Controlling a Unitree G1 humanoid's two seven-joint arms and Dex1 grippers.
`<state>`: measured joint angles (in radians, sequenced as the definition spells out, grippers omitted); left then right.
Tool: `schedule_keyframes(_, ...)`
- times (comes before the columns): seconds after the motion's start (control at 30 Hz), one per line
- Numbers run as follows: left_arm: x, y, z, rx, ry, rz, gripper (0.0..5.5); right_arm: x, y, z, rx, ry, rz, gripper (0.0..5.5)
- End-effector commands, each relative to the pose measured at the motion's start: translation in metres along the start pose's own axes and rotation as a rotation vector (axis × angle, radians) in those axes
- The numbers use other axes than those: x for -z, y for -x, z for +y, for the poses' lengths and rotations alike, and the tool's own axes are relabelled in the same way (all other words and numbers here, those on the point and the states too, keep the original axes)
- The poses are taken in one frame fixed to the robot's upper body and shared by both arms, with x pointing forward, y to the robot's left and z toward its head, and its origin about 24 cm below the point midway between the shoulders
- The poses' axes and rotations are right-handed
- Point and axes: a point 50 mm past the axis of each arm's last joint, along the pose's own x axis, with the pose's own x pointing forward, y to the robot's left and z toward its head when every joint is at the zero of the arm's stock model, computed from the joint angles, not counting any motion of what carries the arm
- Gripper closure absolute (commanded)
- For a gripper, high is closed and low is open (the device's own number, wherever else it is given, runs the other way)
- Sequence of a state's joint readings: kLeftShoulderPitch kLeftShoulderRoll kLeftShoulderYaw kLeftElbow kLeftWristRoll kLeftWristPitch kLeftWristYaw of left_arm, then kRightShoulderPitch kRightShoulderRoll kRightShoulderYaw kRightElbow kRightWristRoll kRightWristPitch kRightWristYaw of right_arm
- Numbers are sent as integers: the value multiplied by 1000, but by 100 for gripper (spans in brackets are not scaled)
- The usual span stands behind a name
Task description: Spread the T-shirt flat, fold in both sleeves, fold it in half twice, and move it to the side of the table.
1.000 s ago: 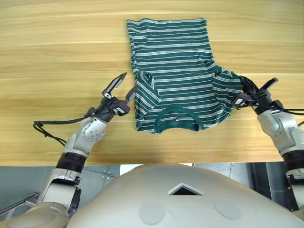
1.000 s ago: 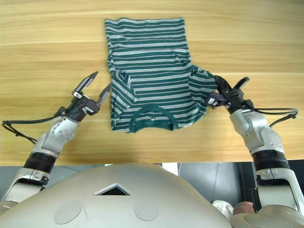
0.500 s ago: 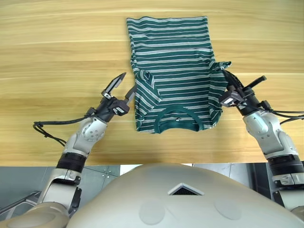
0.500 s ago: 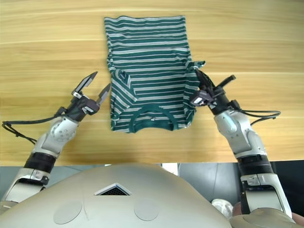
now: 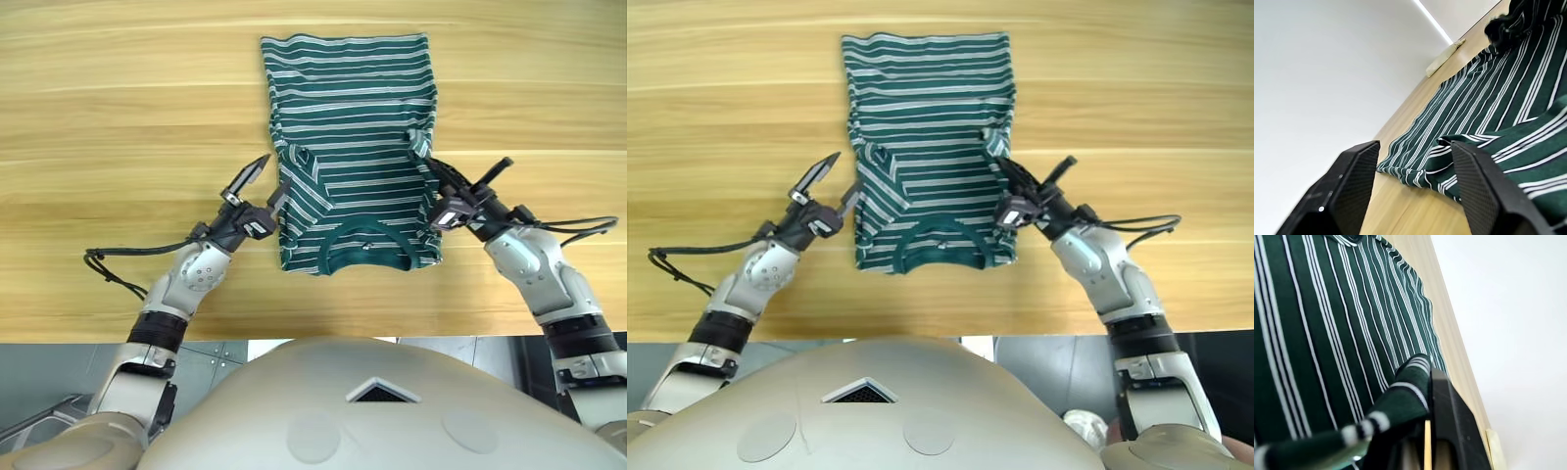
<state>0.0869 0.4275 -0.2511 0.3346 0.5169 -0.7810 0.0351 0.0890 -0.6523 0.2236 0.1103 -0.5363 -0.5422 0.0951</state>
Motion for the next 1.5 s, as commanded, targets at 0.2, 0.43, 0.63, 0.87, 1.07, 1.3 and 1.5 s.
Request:
schedule_keyframes(0.2,5,-4,0,11,-11,8,276,0,-16,8,-44,7,-21,416)
schedule_keyframes(0.43,9,0,-17,246,-78,5,276,7,-14,5,-44,-7,7,328)
schedule_keyframes(0.63,17,13,-45,545,-156,31,276,36,19,26,-199,-24,175,328)
schedule_keyframes(0.87,26,32,-54,659,-162,102,276,56,48,22,-226,-12,314,328)
schedule_keyframes(1.07,31,44,-60,702,-138,147,276,50,47,18,-201,-21,258,328)
schedule_keyframes(1.3,5,25,-63,601,-61,-13,276,-21,3,-39,196,-221,-223,328)
schedule_keyframes(1.5,-1,31,-54,564,-43,-33,276,5,29,-73,363,-273,-128,328)
